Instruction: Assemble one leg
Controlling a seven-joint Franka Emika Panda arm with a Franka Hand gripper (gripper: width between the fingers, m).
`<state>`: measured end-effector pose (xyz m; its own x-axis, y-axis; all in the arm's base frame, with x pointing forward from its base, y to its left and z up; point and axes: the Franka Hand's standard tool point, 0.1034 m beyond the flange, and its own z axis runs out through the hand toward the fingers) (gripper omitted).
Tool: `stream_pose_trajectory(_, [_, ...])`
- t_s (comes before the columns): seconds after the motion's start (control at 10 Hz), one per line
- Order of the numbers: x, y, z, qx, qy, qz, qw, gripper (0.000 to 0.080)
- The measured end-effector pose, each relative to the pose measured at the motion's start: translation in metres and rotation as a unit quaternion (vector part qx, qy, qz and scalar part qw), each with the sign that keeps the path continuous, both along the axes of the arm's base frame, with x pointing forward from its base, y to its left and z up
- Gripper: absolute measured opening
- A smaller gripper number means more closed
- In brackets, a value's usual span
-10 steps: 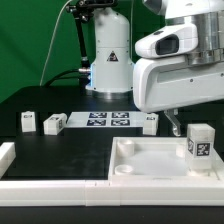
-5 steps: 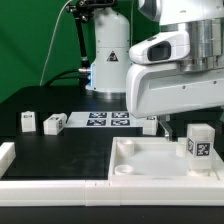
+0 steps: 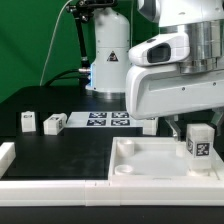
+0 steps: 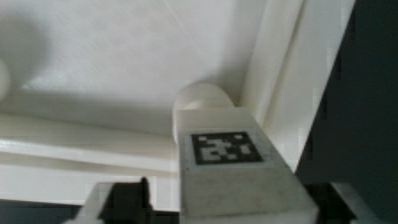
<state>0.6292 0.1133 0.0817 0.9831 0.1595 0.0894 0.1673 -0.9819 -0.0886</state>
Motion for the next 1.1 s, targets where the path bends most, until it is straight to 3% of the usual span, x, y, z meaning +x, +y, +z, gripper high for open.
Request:
stream_pose_trajectory(0.1, [0.0001, 0.0000, 0.0001, 0.000, 0.000, 0.000, 1.000, 0.0289])
stream_pose_trajectory(0.4, [0.0001, 0.0001, 0.0001, 0.001, 0.000, -0.005, 1.000, 0.0289])
stream_pose_trajectory(0.6, [0.0005, 0.0036, -0.0003, 0.016, 0.006, -0.135, 0.991, 0.0289])
stream_pose_trajectory(1.0, [-0.0021, 0.0040, -0.0006, 0.045, 0.002, -0.403, 0.914, 0.0290])
stream_pose_trajectory(1.1, [-0.0029, 0.0042, -0.0007, 0.055, 0.008, -0.466, 0.883, 0.0290])
